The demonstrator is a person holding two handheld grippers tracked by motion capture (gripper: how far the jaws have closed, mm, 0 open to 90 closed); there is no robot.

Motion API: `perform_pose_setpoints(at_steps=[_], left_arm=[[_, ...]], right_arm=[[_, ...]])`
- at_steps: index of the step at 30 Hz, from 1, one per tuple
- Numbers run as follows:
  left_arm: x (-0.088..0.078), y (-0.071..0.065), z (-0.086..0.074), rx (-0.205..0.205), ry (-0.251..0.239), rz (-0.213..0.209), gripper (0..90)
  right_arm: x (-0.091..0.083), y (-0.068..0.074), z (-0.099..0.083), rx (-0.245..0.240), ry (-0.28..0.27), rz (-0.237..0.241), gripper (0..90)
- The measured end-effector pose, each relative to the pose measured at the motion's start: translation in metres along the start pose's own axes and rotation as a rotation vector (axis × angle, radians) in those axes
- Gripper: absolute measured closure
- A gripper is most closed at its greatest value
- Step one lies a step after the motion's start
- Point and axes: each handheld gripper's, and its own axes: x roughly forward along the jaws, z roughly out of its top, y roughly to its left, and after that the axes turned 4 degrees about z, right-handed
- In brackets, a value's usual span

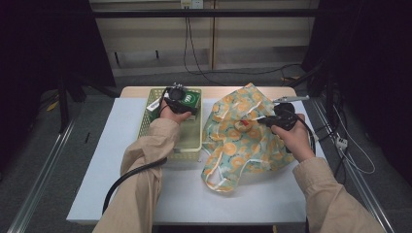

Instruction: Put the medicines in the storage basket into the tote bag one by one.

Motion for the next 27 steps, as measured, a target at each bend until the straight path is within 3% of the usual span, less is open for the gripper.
perform_pose_setpoints(at_steps=[2, 7, 11, 13, 14, 18, 23, 26, 27], left_arm=[[-0.009, 0.003, -0.005, 0.020, 0.013, -0.001, 14.2], [-0.030, 0.009, -0.025, 0.008, 0.018, -0.075, 15.6], [-0.046, 0.011, -0.041, 0.049, 0.032, -0.095, 15.3], [-0.049, 0.012, -0.043, 0.070, 0.027, -0.087, 14.5], [-0.048, 0.012, -0.044, 0.052, 0.025, -0.089, 14.1], [-0.042, 0.008, -0.037, 0.058, 0.025, -0.064, 9.1], [-0.029, -0.004, -0.030, 0.030, 0.027, -0.038, 6.1], [-0.026, -0.008, -0.030, 0.063, 0.044, 0.006, 7.7], [-0.026, -0.008, -0.031, 0.065, 0.047, 0.007, 13.3]], right_arm=[[-0.001, 0.000, -0.001, 0.005, 0.001, -0.006, 90.0], [-0.001, 0.001, -0.004, 0.007, -0.002, -0.011, 90.0], [0.000, 0.003, -0.005, 0.008, -0.004, -0.012, 90.0], [0.002, 0.004, -0.006, 0.003, 0.003, -0.014, 90.0], [0.002, 0.005, -0.005, 0.003, 0.002, -0.011, 90.0], [0.002, 0.006, -0.005, 0.004, 0.007, -0.006, 90.0], [0.000, 0.004, -0.005, 0.004, 0.006, -0.009, 90.0], [0.000, 0.005, -0.006, -0.001, 0.006, -0.008, 90.0], [-0.001, 0.005, -0.006, 0.000, 0.005, -0.008, 90.0]])
